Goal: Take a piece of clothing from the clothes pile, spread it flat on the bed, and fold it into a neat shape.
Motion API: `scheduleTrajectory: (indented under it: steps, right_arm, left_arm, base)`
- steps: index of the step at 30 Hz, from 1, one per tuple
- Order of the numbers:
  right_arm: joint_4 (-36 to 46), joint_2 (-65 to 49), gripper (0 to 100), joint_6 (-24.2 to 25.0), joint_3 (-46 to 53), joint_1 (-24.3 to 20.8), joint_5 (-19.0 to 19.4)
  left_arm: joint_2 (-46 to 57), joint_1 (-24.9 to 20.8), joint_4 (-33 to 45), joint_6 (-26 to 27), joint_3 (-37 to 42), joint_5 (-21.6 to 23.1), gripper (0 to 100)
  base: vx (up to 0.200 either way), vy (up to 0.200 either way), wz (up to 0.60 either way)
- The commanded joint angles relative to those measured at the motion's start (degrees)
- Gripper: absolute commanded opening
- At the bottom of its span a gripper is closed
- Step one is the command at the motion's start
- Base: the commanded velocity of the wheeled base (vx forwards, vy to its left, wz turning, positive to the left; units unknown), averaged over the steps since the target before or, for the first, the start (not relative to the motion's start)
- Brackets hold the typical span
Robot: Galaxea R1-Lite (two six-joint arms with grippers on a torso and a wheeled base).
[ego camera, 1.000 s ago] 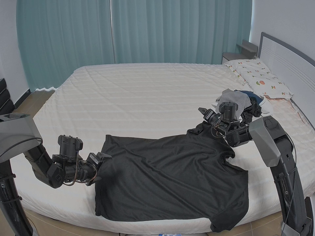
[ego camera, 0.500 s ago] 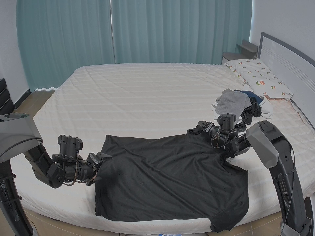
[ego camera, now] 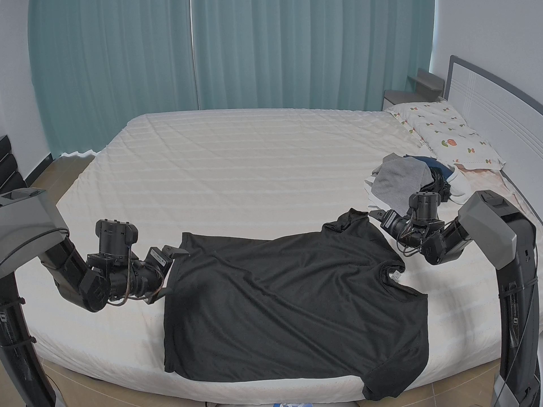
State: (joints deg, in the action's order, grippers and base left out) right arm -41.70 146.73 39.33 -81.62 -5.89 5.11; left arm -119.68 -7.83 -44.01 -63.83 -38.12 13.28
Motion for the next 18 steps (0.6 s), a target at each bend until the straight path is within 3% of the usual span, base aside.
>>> scheduleTrajectory:
  steps: [1,9,16,18]
  right_arm:
    - [0.1,-1.4,100,-1.9,2.3,1.8,0.8]
    - [0.5,1.5,100,-2.8,1.1,1.8,2.8]
    - [0.0,3.1,100,-4.1,1.2,1.9,2.8]
    - [-0.1,3.1,100,-4.0,1.2,1.9,2.7]
  left_arm:
    - [-0.7,2.1,0.2,0.9,-4.2,0.0,100]
    - [-9.7,3.9,4.7,10.1,-17.2,-0.1,100]
    - [-17.4,3.3,10.3,11.1,-30.2,-0.4,100]
    - [-20.1,3.0,10.4,11.4,-34.2,-3.0,100]
  base:
    - [0.000,0.000,0.00]
    - [0.000,0.000,0.00]
    - [0.000,0.000,0.00]
    - [0.000,0.000,0.00]
